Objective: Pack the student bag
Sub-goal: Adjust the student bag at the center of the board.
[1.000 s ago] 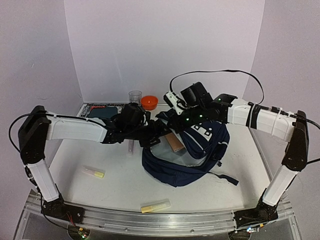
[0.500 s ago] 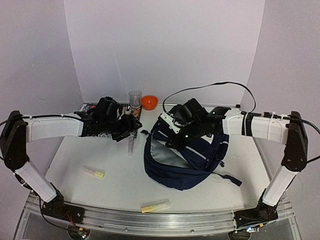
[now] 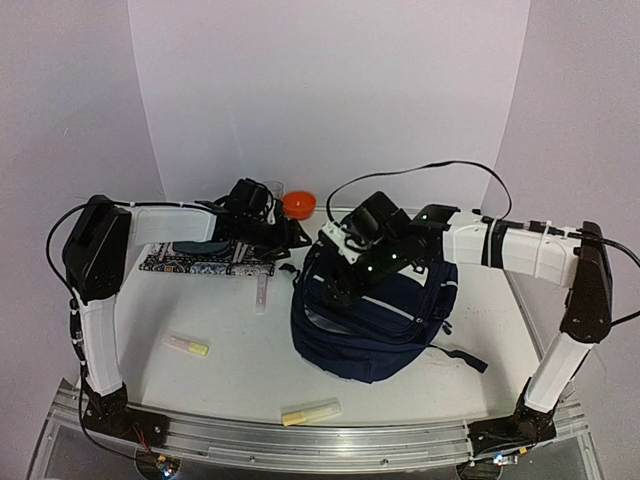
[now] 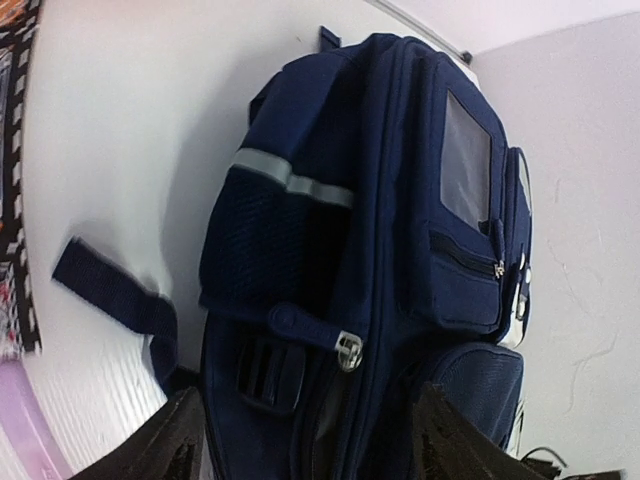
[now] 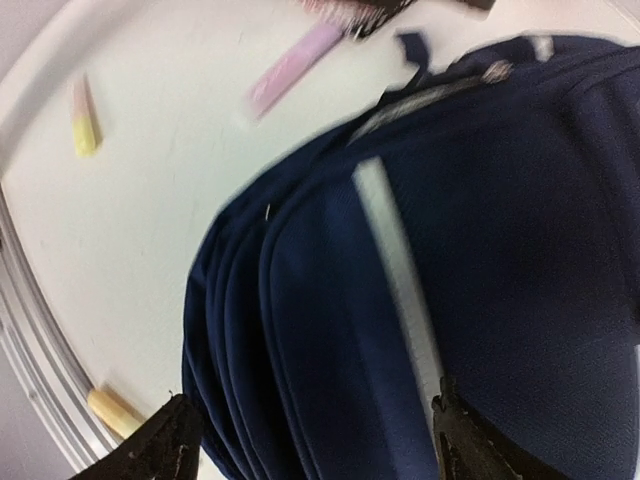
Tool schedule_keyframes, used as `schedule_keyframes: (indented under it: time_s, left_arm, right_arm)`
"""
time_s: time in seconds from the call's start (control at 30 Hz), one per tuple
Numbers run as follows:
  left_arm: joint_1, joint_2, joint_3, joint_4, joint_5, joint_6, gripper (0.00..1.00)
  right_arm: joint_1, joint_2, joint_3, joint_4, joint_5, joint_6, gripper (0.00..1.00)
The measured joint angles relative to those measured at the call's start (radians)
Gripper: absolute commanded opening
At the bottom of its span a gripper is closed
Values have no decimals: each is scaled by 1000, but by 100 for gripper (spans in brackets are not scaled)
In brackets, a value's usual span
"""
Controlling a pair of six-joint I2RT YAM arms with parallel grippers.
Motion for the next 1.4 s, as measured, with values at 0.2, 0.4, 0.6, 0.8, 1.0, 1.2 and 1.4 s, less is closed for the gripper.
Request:
schedule_keyframes:
  time_s: [0.2,0.4,0.6,0.8,1.0,1.2,1.4]
  left_arm:
    - [28,99,115,-32,80,82,65]
    - [32,181,223,-77,147,145,58]
    - [31,225,248,-102,197,176,57]
    - [37,257,249,-106,265,177,58]
    - [43,281,249,-98,365,139,46]
    - [23,255,141,31,442,65,35]
    - [-51,201,-1,155,444,-6,32]
  right_arm:
    - [-45,1,79,9,143,166,89]
    - [-124,20,62,4,245,315,93]
    - [-138,60,49,12,257,357,93]
    - [-134,94,48,38,215,356,95]
    - [-142,113,21,48,207,391,96]
    - [-171,160,32,59,191,386,95]
    - [-199,218,109,34,208,295,95]
